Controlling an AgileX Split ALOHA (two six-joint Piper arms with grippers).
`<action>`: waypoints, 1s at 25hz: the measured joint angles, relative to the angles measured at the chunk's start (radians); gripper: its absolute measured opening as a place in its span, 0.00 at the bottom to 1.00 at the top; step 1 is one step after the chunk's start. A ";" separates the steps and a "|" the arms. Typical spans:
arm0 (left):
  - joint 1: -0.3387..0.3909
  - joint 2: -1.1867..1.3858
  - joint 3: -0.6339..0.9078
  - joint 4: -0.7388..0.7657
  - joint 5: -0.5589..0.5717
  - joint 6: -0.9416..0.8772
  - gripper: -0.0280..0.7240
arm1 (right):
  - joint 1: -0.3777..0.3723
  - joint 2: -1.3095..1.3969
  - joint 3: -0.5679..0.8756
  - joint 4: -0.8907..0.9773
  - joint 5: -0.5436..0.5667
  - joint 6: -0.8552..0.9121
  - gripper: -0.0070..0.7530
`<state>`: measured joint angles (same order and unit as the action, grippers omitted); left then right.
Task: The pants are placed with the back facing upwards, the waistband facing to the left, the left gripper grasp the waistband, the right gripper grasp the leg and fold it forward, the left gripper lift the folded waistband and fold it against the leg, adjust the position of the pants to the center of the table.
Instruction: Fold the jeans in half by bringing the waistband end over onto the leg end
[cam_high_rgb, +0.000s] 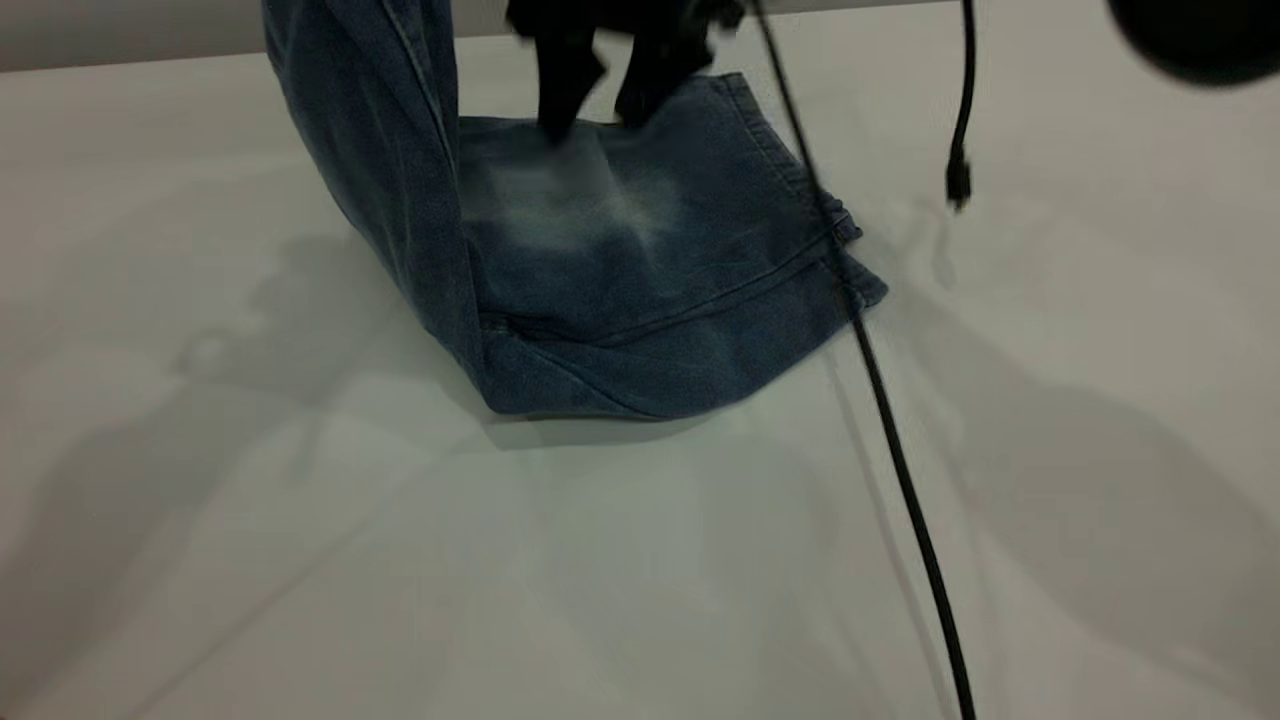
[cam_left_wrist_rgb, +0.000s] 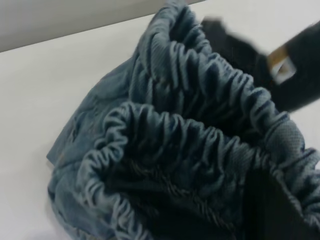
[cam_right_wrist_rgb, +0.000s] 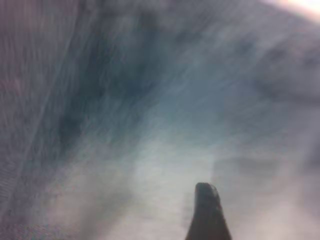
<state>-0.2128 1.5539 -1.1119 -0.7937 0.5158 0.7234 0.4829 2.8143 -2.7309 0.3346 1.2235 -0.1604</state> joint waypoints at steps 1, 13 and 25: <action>0.000 0.000 -0.002 -0.001 0.003 0.000 0.18 | -0.006 -0.019 0.000 -0.010 0.000 0.000 0.57; -0.112 0.100 -0.009 0.000 -0.139 0.028 0.18 | -0.124 -0.298 0.001 -0.093 0.002 0.018 0.57; -0.284 0.413 -0.173 -0.022 -0.233 0.050 0.18 | -0.254 -0.560 0.002 -0.167 0.002 0.026 0.57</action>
<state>-0.4969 1.9669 -1.2852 -0.8156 0.2832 0.7737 0.2286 2.2548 -2.7293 0.1676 1.2253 -0.1348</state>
